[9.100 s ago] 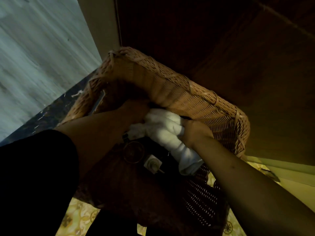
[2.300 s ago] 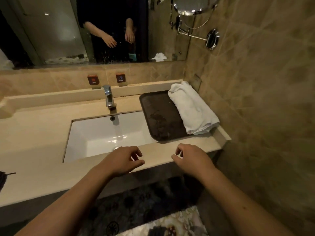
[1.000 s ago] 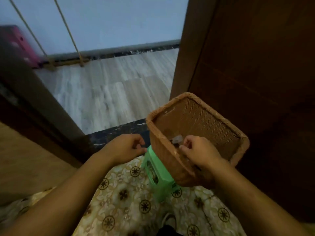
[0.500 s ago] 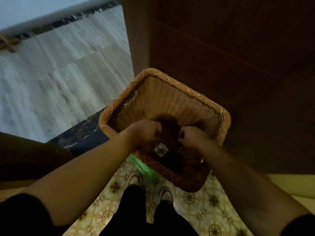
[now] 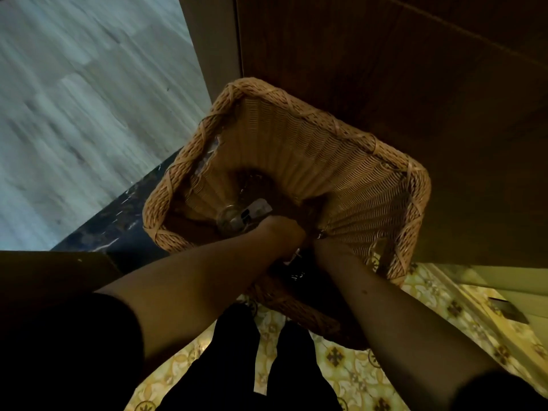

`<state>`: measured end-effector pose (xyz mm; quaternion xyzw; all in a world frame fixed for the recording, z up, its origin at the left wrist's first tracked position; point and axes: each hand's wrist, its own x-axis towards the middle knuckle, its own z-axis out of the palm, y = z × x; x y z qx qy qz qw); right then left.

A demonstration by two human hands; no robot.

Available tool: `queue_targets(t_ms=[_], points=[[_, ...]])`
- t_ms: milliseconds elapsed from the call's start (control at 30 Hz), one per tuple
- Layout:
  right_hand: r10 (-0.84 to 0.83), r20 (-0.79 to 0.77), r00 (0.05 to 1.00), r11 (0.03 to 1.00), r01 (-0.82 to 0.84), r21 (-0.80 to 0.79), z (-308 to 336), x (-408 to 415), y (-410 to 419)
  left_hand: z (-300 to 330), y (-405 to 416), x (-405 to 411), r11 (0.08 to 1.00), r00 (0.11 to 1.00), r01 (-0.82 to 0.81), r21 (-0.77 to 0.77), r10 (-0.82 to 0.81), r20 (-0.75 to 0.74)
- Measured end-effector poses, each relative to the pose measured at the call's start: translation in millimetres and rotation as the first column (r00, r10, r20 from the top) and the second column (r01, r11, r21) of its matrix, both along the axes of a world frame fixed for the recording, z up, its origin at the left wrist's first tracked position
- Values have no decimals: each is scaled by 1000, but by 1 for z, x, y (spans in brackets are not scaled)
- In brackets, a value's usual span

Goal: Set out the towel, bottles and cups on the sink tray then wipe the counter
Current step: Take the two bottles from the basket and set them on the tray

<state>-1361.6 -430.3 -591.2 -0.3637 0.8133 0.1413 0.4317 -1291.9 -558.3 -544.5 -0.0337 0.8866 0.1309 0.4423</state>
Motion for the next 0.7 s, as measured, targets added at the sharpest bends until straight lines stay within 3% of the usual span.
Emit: queue_targets(t_ms=[233,333,467,600,700], points=[[-1,12,1000,999,0,39,39,2,-17,15,-5,-1,999,998,-41,2,41,-52],[69,-7,998,997,-69,-42,82,-6,-18,41,-9,5,995,988,-81,-61,72,-136],[87,-29,996,976,-91,-198,153,-23,-19,103,-13,19,966,941,-255,41,258,-220],[158,-105,982,927,-184,-326,213,-31,-20,166,-10,49,896,802,-441,49,418,-427],[242,-185,952,863,-299,-407,254,-28,-29,207,-6,75,788,639,-615,6,503,-582]])
